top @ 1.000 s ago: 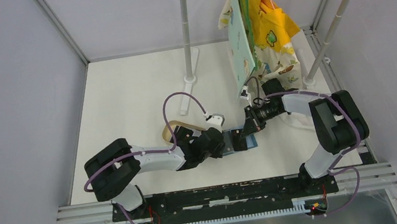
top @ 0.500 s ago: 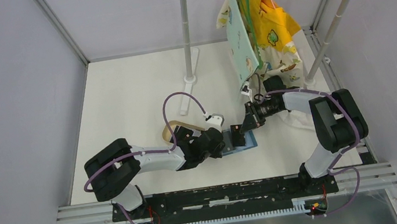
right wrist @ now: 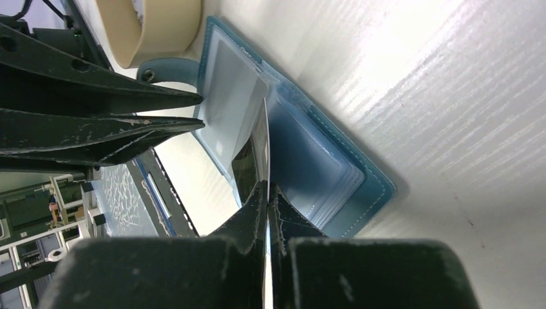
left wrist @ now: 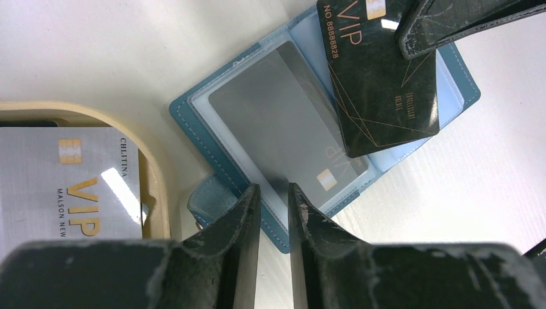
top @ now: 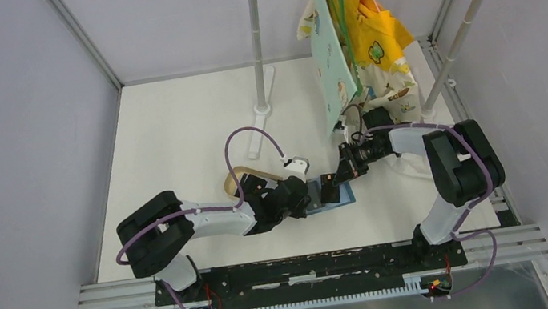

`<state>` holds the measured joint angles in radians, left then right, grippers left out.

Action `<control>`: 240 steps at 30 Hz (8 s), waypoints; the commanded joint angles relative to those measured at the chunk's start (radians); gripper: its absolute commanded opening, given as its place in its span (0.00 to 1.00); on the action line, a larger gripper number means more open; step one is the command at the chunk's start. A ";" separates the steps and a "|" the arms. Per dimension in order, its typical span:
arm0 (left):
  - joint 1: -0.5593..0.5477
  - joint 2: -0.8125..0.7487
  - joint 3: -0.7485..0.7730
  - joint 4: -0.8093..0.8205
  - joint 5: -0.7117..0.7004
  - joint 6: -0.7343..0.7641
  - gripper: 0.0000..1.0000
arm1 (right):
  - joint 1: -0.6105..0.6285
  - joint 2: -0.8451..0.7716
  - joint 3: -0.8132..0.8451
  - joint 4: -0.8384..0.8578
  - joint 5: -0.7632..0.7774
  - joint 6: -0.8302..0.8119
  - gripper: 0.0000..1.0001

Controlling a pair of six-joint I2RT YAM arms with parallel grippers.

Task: Put the credit cards into the card holder
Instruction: Insert the credit card into the card holder.

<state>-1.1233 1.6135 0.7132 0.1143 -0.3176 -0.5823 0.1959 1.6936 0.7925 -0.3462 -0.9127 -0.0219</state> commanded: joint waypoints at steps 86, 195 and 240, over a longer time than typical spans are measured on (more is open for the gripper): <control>-0.002 0.036 0.019 -0.005 0.008 0.022 0.29 | 0.090 0.213 0.182 -0.249 0.279 -0.042 0.03; -0.103 0.408 0.629 -0.573 -0.415 -0.478 0.42 | 0.139 0.274 0.284 -0.229 0.060 -0.075 0.35; -0.122 0.062 0.371 -0.250 -0.243 -0.146 0.49 | 0.057 -0.040 0.163 -0.216 -0.083 -0.303 0.44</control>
<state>-1.2221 1.7798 1.1324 -0.2810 -0.6025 -0.8680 0.2665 1.7321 0.9894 -0.5797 -0.9630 -0.2493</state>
